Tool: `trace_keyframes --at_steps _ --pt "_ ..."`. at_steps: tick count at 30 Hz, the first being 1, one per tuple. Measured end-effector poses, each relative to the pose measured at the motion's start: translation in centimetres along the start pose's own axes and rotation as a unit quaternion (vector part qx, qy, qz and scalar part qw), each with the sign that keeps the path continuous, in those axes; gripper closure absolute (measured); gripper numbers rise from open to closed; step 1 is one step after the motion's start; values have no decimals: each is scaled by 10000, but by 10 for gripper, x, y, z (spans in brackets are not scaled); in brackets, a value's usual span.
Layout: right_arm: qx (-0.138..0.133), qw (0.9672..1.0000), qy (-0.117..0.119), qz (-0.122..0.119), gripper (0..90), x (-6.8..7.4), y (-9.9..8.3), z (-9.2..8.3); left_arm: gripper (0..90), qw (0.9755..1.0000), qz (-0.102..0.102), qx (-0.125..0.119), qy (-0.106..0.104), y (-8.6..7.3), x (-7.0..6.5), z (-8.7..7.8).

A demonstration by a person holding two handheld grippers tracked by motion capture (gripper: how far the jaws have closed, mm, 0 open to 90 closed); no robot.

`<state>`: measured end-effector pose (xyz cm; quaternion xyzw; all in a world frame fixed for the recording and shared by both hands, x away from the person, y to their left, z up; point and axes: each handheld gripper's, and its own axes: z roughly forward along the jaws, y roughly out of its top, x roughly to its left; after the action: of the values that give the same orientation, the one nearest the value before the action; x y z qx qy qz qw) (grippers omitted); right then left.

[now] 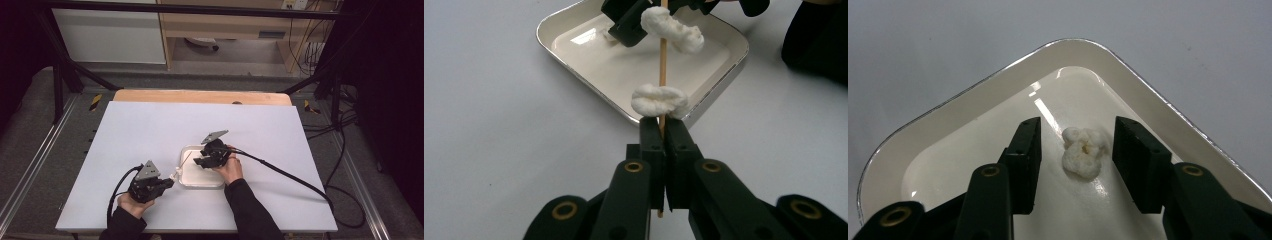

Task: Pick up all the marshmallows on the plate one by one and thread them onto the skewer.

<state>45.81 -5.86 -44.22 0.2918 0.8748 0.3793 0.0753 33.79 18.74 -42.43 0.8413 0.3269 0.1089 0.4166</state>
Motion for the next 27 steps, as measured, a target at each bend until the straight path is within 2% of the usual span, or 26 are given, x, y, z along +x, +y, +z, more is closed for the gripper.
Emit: trace_keyframes --at_steps 7,10,20,27 --pt "82 9999 -40 -140 656 0 -3 2 883 10000 -8 -3 -5 0 0 0" --pt "70 9999 -104 -117 697 1 -3 2 883 10000 -6 10 -3 0 -1 0" --pt "65 9998 -111 -127 701 1 -3 2 883 10000 6 10 -9 0 -1 0" --pt "45 9997 -183 -148 744 1 -3 2 883 10000 18 0 -20 0 -2 0"
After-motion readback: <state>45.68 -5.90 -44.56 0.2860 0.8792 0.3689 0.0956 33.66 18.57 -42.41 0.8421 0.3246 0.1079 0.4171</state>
